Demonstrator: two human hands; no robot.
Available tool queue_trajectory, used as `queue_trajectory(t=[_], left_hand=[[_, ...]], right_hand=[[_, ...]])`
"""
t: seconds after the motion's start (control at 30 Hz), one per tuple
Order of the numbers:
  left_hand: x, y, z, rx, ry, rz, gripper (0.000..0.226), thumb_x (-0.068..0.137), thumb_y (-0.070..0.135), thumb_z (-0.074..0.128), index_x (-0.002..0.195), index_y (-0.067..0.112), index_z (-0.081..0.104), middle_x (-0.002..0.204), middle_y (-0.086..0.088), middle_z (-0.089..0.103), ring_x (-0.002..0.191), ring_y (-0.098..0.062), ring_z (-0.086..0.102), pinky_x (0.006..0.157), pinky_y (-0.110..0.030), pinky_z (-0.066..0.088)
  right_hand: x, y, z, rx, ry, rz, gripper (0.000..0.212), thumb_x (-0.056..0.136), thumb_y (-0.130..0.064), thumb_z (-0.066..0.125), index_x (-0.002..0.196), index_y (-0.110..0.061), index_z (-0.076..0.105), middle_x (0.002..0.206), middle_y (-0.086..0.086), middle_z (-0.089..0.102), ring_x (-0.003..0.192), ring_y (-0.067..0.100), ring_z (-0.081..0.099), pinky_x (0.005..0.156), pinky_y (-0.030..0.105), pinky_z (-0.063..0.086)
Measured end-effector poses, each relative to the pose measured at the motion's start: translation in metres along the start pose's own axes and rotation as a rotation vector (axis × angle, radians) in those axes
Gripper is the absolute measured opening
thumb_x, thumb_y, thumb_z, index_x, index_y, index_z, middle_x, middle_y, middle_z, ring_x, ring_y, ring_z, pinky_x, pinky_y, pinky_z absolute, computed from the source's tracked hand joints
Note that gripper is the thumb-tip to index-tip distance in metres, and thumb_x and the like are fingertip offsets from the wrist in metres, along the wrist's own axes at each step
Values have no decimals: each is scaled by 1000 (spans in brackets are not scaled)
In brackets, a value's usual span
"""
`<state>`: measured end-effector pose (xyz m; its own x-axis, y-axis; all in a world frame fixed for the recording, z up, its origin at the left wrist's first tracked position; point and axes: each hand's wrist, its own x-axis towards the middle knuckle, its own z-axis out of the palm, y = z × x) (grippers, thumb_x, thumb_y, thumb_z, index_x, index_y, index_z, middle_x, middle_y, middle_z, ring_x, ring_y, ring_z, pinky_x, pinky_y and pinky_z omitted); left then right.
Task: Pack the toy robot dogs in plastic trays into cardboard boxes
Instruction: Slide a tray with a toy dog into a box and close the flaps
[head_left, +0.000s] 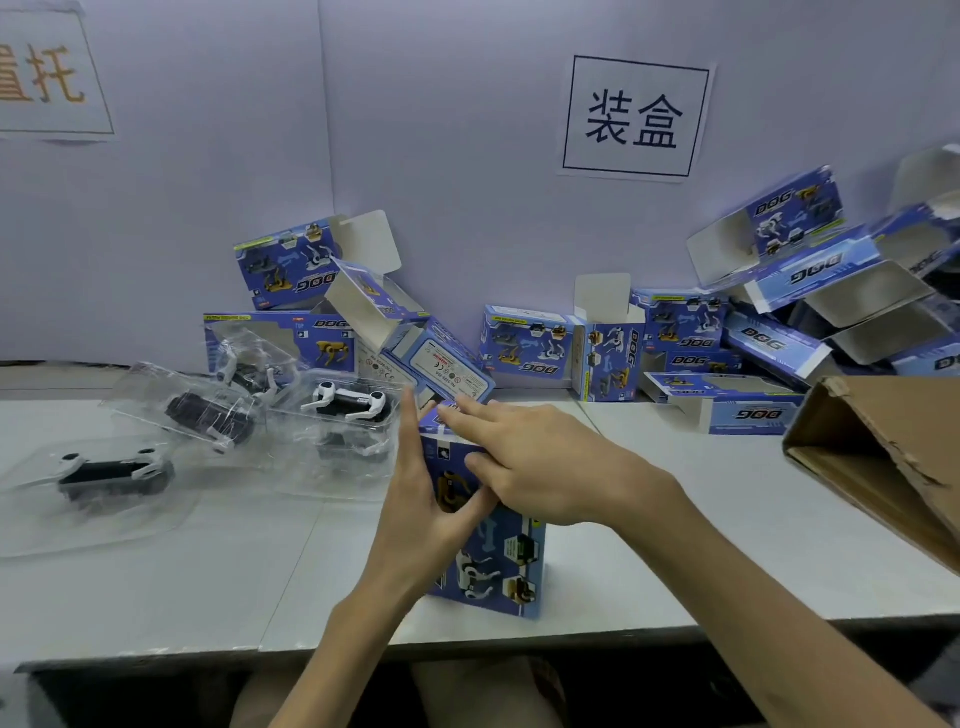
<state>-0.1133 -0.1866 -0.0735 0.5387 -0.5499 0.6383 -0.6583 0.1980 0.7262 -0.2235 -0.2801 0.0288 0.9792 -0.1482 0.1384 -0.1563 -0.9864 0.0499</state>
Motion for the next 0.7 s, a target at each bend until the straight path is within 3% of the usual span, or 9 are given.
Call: queue_trajectory(t=[0.07, 0.13, 0.27, 0.4, 0.47, 0.53, 0.6, 0.7], left_hand=[[-5, 6, 6, 106, 114, 15, 115, 72, 45, 80, 155, 36, 0, 158, 2, 33, 135, -14, 47, 107, -40, 45], [-12, 16, 18, 224, 251, 33, 119, 60, 50, 82, 153, 35, 8, 152, 2, 34, 126, -24, 53, 99, -49, 48], [-15, 27, 46, 312, 388, 15, 118, 63, 27, 89, 152, 19, 13, 153, -7, 26, 138, -28, 37, 104, -55, 41], [-12, 27, 55, 365, 417, -24, 105, 70, 22, 86, 151, 5, 21, 154, -15, 25, 139, -29, 30, 107, -46, 36], [-12, 24, 56, 378, 409, -8, 106, 63, 22, 89, 147, 4, 27, 152, -17, 29, 137, -31, 32, 105, -46, 37], [-13, 22, 56, 353, 403, -9, 111, 53, 30, 92, 143, 7, 30, 151, -16, 29, 134, -31, 34, 103, -44, 37], [-12, 22, 56, 321, 416, 2, 111, 51, 45, 84, 142, 11, 31, 150, -13, 29, 133, -29, 35, 101, -41, 36], [-13, 20, 58, 279, 441, 32, 108, 52, 54, 79, 140, 16, 29, 151, -9, 29, 134, -27, 36, 100, -36, 34]], right_hand=[[-1, 0, 0, -5, 5, -3, 55, 108, -31, 30, 159, -31, 10, 168, -5, 6, 152, 18, 16, 120, 43, 25], [-3, 2, 3, -19, 7, -8, 57, 108, -30, 31, 160, -30, 6, 168, -4, 2, 153, 17, 12, 121, 41, 22], [-7, 0, 13, -61, 30, -6, 63, 107, -30, 32, 159, -29, -4, 168, -2, -8, 154, 16, 0, 125, 43, 10], [-8, -1, 20, -65, 73, -3, 64, 107, -31, 32, 159, -27, -5, 168, -1, -9, 154, 16, -1, 125, 43, 6], [-7, 3, 19, 44, 122, -12, 58, 107, -31, 35, 160, -27, 11, 168, -3, 5, 153, 14, 10, 124, 39, 12], [-8, 13, 15, 260, 199, -4, 47, 106, -28, 42, 152, -27, 39, 160, -4, 34, 145, 14, 34, 118, 38, 30], [-10, 25, 11, 499, 289, 20, 35, 102, -22, 51, 136, -26, 62, 134, -3, 64, 119, 12, 60, 98, 34, 49], [-13, 36, 13, 635, 408, 12, 20, 94, -19, 67, 111, -20, 76, 108, -3, 74, 100, 7, 67, 84, 32, 57]])
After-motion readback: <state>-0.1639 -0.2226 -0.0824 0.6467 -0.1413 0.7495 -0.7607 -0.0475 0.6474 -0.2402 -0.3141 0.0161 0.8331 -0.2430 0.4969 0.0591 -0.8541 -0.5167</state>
